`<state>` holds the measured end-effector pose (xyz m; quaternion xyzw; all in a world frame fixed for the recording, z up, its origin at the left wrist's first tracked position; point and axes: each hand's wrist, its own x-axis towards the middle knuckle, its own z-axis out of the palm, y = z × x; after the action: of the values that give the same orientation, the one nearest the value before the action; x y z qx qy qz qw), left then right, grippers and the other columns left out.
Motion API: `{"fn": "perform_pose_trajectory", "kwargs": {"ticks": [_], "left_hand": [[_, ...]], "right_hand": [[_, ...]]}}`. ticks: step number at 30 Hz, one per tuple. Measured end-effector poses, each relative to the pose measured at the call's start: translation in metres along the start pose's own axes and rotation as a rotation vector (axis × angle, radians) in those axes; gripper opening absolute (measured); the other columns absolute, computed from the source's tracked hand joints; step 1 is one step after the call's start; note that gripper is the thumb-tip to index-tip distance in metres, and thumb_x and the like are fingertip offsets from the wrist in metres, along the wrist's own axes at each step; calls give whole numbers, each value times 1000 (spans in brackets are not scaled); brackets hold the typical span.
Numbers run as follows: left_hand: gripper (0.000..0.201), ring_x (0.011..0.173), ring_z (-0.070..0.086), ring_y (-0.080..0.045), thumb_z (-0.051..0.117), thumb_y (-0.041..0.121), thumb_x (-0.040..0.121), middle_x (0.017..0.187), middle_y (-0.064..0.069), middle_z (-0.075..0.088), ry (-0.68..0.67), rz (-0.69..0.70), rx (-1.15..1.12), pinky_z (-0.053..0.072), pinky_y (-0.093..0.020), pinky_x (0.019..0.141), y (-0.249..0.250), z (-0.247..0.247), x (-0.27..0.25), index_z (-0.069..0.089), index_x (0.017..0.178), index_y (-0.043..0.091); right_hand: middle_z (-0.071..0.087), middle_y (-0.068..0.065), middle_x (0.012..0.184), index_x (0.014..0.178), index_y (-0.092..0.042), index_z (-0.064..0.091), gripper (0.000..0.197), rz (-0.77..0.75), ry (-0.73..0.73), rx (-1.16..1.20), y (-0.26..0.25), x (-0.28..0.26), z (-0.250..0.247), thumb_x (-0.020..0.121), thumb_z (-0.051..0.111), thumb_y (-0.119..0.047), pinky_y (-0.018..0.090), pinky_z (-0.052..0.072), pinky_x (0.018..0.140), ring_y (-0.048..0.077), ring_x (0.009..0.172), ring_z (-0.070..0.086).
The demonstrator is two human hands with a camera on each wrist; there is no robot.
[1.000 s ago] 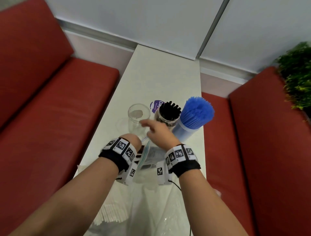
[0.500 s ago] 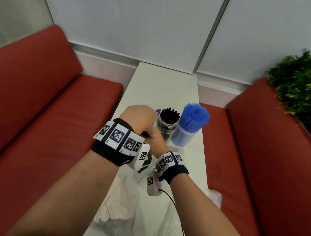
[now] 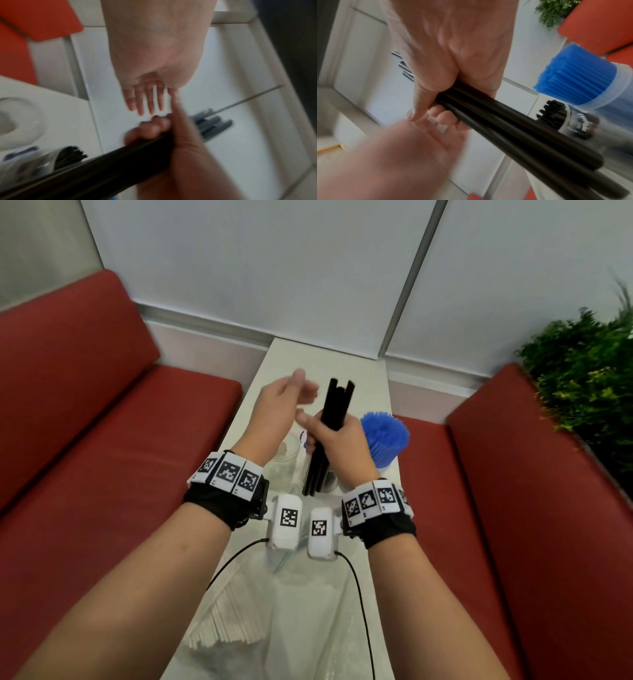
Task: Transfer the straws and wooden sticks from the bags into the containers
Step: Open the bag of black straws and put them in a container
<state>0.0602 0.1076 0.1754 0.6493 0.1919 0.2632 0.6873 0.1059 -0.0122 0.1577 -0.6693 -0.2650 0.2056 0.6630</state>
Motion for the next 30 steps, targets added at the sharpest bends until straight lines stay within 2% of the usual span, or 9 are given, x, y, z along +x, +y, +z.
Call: {"fn": "perform_pose_trajectory", "kwargs": {"ticks": [2,4,6,10,15,20,26,28,30], "left_hand": [[45,90,67,-22,39,41,104,82,-2,74,-110,-371,-122,54,-30,78,-27,-4,-2,67,100,6],[50,90,66,-28,37,42,104,87,-12,73,-277,-680,-356,51,-39,88,-50,-4,-10,65,106,0],[50,103,67,-35,42,40,103,104,-20,71,-341,-801,-539,49,-45,98,-66,3,-17,66,109,-4],[40,123,56,-36,51,27,101,126,-21,59,-359,-883,-803,43,-49,106,-75,18,-23,65,115,-7],[28,107,64,-39,63,12,87,111,-23,64,-335,-914,-791,50,-46,99,-80,21,-24,70,97,-12],[30,109,64,-37,54,14,95,110,-23,65,-292,-960,-860,55,-46,90,-85,25,-18,66,104,-12],[20,60,65,-20,64,12,81,74,-15,65,-293,-979,-739,58,-24,54,-83,22,-13,70,77,-6],[23,42,51,-10,58,21,91,65,-8,58,-314,-1015,-681,38,-12,33,-87,20,-11,64,78,3],[29,35,37,-5,51,32,99,61,-3,52,-292,-966,-611,20,-12,28,-96,20,-7,55,82,9]], "right_hand": [[61,5,63,67,-23,64,27,-12,66,71,-19,4,-8,81,84,-35,45,53,72,22,60,59],[59,3,62,64,-25,63,28,-38,100,114,-32,7,-12,81,84,-34,44,53,71,20,58,58],[58,4,62,66,-25,61,29,-47,119,136,-40,7,-14,82,84,-33,41,51,69,20,58,56],[58,7,63,76,-14,59,30,-59,149,115,-39,3,-15,84,83,-31,41,53,67,21,60,57],[58,6,62,79,-12,60,30,-77,162,106,-35,3,-17,84,83,-30,34,54,55,21,60,56],[58,10,70,86,-15,61,29,-75,148,89,-28,6,-18,81,84,-31,35,55,58,17,63,57],[58,4,72,85,-11,62,20,-46,91,48,-23,15,-27,85,80,-21,27,52,59,13,63,58],[60,6,72,85,-4,64,22,2,31,-62,-22,18,-34,87,79,-21,24,51,60,12,63,60],[65,8,75,89,2,66,25,44,-59,-199,-21,22,-45,87,78,-20,22,50,61,11,66,61]]}}
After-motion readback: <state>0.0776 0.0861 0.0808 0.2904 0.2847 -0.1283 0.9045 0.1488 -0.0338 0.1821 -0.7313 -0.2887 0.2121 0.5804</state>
